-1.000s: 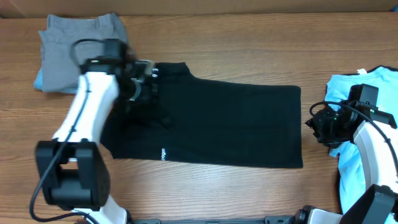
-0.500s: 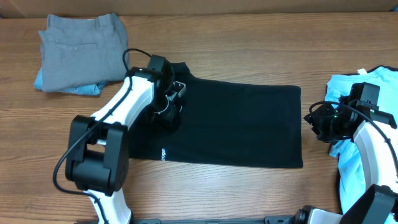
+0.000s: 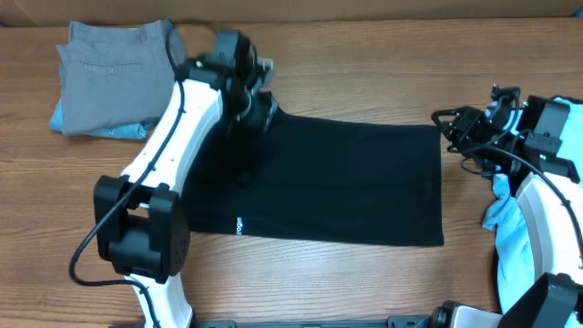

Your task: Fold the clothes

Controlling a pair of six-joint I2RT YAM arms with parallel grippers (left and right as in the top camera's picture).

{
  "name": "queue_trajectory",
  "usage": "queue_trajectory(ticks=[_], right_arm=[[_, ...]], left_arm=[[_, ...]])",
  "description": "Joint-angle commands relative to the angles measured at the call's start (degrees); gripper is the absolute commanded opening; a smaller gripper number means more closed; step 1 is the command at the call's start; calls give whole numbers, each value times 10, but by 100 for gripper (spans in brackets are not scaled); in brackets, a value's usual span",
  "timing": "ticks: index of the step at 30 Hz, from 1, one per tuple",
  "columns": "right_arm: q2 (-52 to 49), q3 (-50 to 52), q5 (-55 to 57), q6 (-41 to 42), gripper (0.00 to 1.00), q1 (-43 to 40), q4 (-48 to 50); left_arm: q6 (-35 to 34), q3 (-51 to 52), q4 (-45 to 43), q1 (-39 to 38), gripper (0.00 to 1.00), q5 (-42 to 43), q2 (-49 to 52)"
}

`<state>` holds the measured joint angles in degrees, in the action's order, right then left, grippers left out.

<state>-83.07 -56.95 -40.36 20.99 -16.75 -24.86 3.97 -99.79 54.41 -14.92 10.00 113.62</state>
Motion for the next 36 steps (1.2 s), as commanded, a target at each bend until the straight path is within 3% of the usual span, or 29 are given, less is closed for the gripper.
queue_trajectory(ticks=[1, 7, 15, 21, 27, 33, 35, 36], right_arm=[[9, -47, 75, 0, 44, 26, -5], [-4, -62, 155, 0, 55, 46, -10], [-47, -62, 155, 0, 56, 46, -34], [-64, -61, 162, 0, 56, 46, -55], [-65, -61, 170, 0, 56, 46, -56], [-65, -61, 215, 0, 60, 46, -54], [-65, -61, 229, 1, 60, 46, -47], [-65, -61, 235, 1, 60, 46, -42]], left_arm=[[-8, -34, -21, 11, 82, -68, -10], [0, -34, -45, 69, 80, -67, 24], [70, -34, -52, 150, 79, 58, 109], [60, -34, -83, 152, 73, 88, 142], [40, -34, -112, 149, 52, 90, 162], [18, -34, -111, 149, 51, 109, 188], [17, -34, -115, 149, 39, 110, 189], [14, -34, -117, 149, 26, 110, 189]])
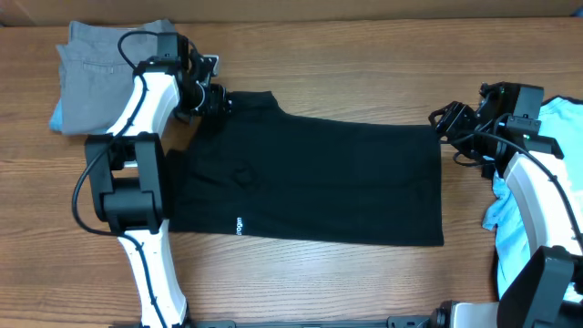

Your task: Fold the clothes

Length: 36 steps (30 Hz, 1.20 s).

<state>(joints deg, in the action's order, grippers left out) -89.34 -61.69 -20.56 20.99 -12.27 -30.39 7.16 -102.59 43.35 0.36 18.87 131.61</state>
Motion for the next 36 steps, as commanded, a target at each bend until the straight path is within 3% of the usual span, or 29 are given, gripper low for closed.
queue_trajectory(ticks=[1, 4, 7, 22, 36], right_arm=[[-2, -14, 45, 2, 60, 1, 21], [-3, -14, 67, 3, 59, 1, 51], [-9, -14, 93, 2, 49, 1, 86], [-166, -14, 111, -24, 52, 1, 214], [-213, -14, 111, -63, 52, 0, 264]], left_arm=[[-23, -6, -8, -4, 19, 21, 9], [-43, -10, -9, -3, 8, 21, 6], [-46, -21, -2, 1, 4, 21, -2], [-56, -46, 28, 6, 4, 23, -92], [-59, -45, 92, -3, 4, 24, -134]])
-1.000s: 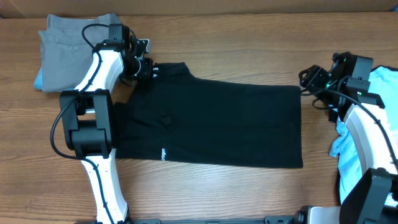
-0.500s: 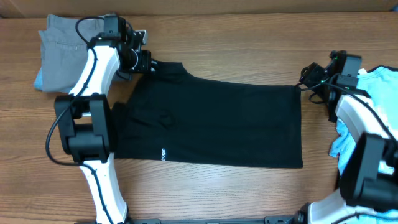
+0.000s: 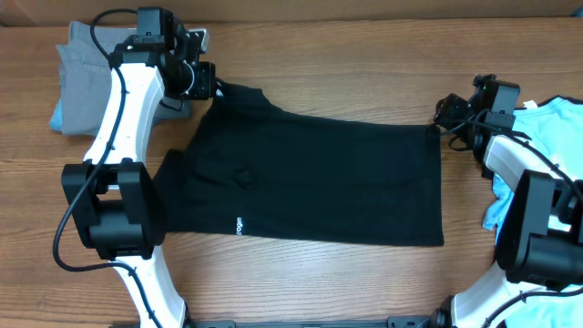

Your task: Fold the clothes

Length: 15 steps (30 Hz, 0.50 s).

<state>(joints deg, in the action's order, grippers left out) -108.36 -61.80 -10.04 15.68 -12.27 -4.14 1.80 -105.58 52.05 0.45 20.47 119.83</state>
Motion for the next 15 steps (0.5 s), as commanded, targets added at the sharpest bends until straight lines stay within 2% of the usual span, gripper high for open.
queue_trajectory(ticks=[1, 8, 15], right_arm=[[-29, -13, 6, -9, 52, 0, -1], [-40, -13, -23, -9, 52, 1, -35], [-40, -13, -66, -22, 47, 2, -56]], left_arm=[[-6, -16, 7, -5, 4, 8, -16], [-6, -16, 17, -5, 4, 10, -16], [-5, -16, 19, -5, 5, 10, -16]])
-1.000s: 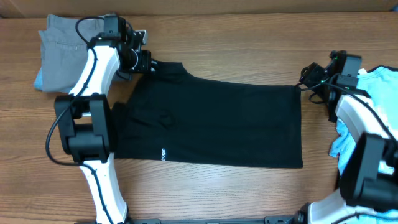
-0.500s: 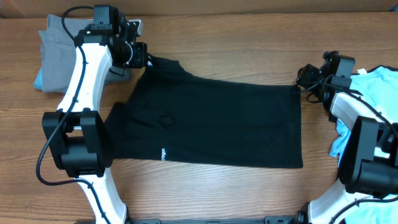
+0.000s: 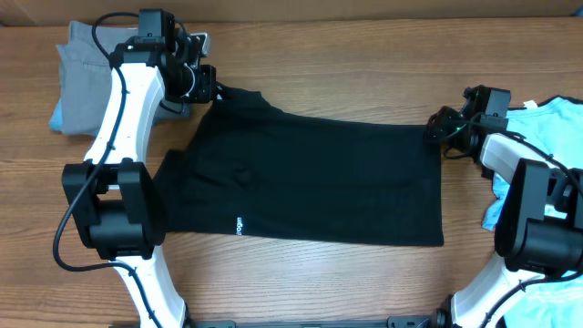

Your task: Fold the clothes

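A black T-shirt (image 3: 319, 182) lies spread flat across the middle of the wooden table, with small white lettering near its lower left. My left gripper (image 3: 208, 87) is at the shirt's far-left corner and appears shut on the cloth there, which is drawn up toward it. My right gripper (image 3: 439, 130) is down at the shirt's far-right corner. Its dark fingers merge with the black cloth, so their state does not show.
A folded grey garment (image 3: 86, 64) lies on a light blue one at the far left, right behind the left arm. A light blue garment (image 3: 547, 137) lies at the right edge under the right arm. The table's back edge runs along the top.
My right gripper has moved a little left and down, from just beyond the shirt's far-right corner onto it. The left gripper and the shirt have barely changed.
First my left gripper was over the shirt's far-left part and the right gripper hung off to the right. Then the left gripper was at the far-left corner. Later that corner was drawn up-left, the left edge slanting, and the right gripper has closed in on its corner.
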Controlling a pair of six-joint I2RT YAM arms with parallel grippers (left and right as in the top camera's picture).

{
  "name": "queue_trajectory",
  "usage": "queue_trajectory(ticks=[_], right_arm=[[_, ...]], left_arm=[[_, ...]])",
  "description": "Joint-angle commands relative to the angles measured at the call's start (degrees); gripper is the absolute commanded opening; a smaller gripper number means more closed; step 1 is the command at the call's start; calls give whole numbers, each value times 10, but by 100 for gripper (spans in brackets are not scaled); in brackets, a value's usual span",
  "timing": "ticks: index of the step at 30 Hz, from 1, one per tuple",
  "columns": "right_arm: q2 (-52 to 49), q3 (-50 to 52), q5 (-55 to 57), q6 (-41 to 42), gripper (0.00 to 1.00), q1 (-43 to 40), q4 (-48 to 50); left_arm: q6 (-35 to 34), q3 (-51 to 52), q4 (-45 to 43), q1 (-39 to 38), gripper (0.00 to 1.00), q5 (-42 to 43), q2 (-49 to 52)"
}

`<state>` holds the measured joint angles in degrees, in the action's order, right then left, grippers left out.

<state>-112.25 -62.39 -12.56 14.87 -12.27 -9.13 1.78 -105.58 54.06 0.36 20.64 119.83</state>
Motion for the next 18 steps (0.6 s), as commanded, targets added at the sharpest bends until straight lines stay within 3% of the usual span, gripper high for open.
queue_trajectory(ticks=[1, 5, 6, 8, 9, 18], right_arm=[[-1, -7, -54, -19, 44, 2, -7], [-1, -7, -55, -18, 37, 2, -28], [-1, -7, -55, -18, 32, 2, -29], [1, -8, -55, -18, 10, 0, -21], [2, -8, -56, -17, 6, 0, -16], [73, -14, -56, -16, 4, -2, -46]], left_arm=[[-5, -16, -1, -4, 5, 8, -16], [-5, -16, 0, -4, 5, 8, -16], [-5, -16, 1, -4, 5, 8, -16], [-5, -16, 3, -4, 5, 8, -16], [-5, -16, 5, -4, 5, 8, -16], [-5, -16, 45, 1, 4, 8, -28]])
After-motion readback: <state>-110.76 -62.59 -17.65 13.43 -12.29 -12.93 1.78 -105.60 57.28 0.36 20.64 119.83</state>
